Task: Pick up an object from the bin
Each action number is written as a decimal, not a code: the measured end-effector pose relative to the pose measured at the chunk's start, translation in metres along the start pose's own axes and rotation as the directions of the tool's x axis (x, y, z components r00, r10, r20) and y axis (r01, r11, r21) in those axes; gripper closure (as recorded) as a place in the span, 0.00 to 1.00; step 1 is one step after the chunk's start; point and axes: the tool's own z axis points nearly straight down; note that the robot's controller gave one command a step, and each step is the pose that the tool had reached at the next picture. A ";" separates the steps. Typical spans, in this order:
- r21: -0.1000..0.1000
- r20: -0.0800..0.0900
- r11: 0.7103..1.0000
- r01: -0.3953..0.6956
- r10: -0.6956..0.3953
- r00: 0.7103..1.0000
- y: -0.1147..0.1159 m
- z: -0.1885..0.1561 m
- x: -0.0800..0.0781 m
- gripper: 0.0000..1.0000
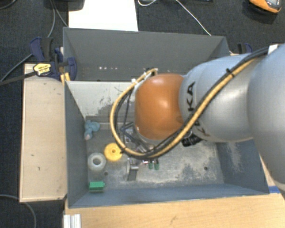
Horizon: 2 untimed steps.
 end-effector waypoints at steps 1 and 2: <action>-0.001 0.008 1.000 -0.006 0.006 1.000 -0.001 -0.004 -0.002 0.00; 0.000 0.003 0.991 0.136 -0.136 0.991 -0.009 0.043 -0.062 0.00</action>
Offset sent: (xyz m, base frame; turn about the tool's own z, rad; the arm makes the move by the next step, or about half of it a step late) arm 0.0604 -0.0078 -0.0428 -0.1380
